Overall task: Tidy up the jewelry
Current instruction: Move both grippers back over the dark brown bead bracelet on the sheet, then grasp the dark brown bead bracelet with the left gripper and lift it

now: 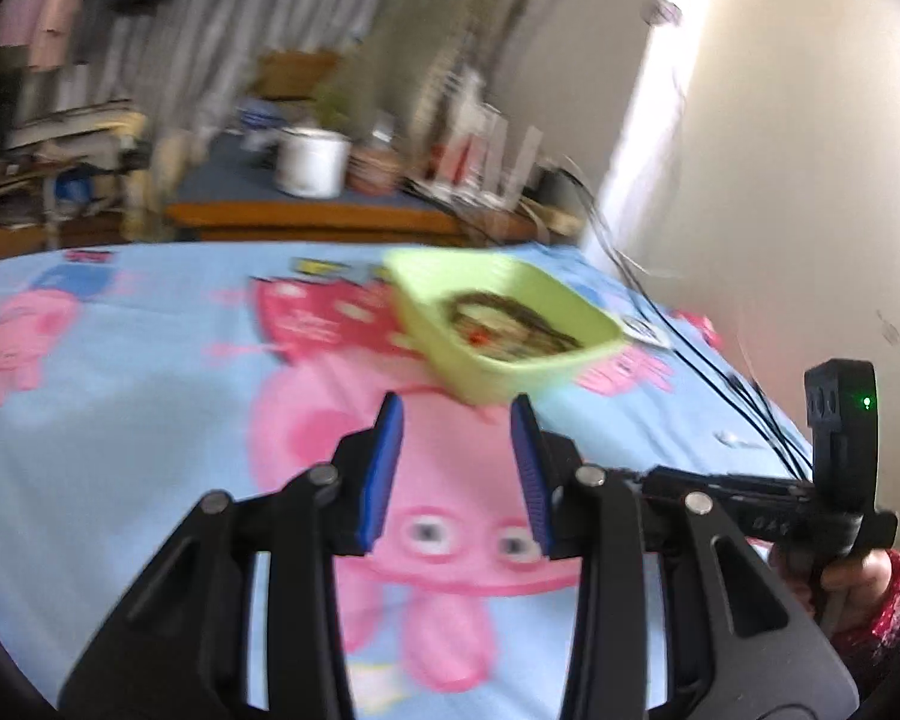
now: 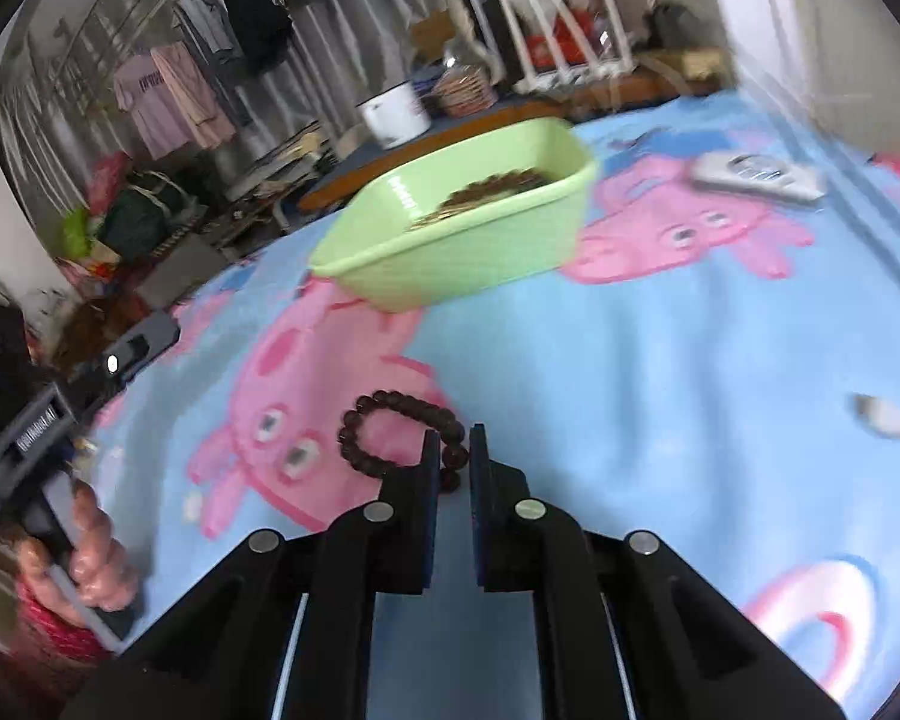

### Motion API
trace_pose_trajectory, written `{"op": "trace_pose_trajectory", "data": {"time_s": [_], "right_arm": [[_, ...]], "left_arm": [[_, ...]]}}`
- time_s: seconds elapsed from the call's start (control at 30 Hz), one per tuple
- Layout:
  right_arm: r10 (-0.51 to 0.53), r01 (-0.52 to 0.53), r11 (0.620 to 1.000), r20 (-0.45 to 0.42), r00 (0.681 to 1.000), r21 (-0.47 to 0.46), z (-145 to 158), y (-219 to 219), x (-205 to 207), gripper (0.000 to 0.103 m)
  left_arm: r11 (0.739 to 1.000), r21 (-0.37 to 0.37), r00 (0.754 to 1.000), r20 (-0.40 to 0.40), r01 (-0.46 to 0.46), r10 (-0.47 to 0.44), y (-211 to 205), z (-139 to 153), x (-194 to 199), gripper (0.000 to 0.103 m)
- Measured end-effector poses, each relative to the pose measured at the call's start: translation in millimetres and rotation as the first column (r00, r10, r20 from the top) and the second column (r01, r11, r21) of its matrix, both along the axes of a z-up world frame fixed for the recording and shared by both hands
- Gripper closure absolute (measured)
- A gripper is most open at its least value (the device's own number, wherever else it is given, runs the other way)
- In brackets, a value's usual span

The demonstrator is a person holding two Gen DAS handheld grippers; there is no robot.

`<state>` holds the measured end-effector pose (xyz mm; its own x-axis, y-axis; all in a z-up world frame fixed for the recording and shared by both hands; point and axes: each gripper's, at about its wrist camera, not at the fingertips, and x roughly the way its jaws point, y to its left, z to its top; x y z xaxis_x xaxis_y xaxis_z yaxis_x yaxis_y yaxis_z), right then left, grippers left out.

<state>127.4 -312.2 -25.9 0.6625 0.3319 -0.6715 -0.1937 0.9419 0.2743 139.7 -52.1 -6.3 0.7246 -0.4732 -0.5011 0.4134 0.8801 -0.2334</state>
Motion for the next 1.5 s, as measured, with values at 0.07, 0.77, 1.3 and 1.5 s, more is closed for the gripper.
{"op": "trace_pose_trajectory", "data": {"time_s": [0.07,0.77,1.3,1.5], "right_arm": [[0.013,-0.012,0.999,0.034,0.999,-0.036,2.1,-3.3,-9.8,0.103],[0.098,-0.097,0.995,0.079,0.992,-0.011,11.4,10.5,10.8,0.103],[0.085,-0.032,0.99,0.395,0.915,-0.138,103.0,39.3,93.4,0.103],[0.058,-0.013,0.991,0.343,0.937,-0.132,79.1,35.3,128.7,0.103]], "left_arm": [[0.998,0.056,0.999,-0.011,0.036,-0.035,-25.6,-5.1,2.9,0.068],[0.97,0.194,0.979,-0.17,0.148,-0.116,-88.8,-37.4,16.9,0.095],[0.997,0.056,0.985,0.17,-0.047,0.037,-68.7,61.8,75.9,0.095],[0.984,0.133,0.98,0.178,-0.116,0.092,-80.8,44.5,107.7,0.095]]}}
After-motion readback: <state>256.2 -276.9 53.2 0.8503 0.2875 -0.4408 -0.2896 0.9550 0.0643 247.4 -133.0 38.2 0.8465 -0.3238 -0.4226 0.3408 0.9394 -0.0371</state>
